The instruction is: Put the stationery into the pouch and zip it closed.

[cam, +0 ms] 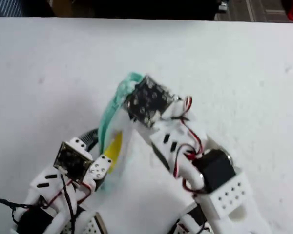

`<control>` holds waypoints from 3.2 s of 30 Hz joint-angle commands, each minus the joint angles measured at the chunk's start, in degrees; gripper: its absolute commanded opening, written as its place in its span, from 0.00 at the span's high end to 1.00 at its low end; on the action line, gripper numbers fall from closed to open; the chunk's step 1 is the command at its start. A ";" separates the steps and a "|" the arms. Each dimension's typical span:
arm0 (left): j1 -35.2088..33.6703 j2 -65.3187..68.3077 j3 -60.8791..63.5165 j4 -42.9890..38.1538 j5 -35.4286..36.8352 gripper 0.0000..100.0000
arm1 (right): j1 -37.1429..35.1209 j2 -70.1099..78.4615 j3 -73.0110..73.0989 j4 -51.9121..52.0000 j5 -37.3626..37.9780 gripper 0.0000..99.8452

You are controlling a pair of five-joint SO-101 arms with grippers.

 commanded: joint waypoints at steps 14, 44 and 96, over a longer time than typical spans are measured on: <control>-0.84 -0.40 -12.48 5.63 2.29 0.83 | -3.38 -1.98 2.29 1.54 -2.99 0.98; -4.00 -0.40 -12.75 7.74 -0.88 0.98 | 9.01 14.20 -6.33 -13.14 -2.99 0.98; -4.00 -0.40 -12.84 7.74 -1.76 0.98 | 24.66 29.49 -6.42 -28.18 -2.64 0.98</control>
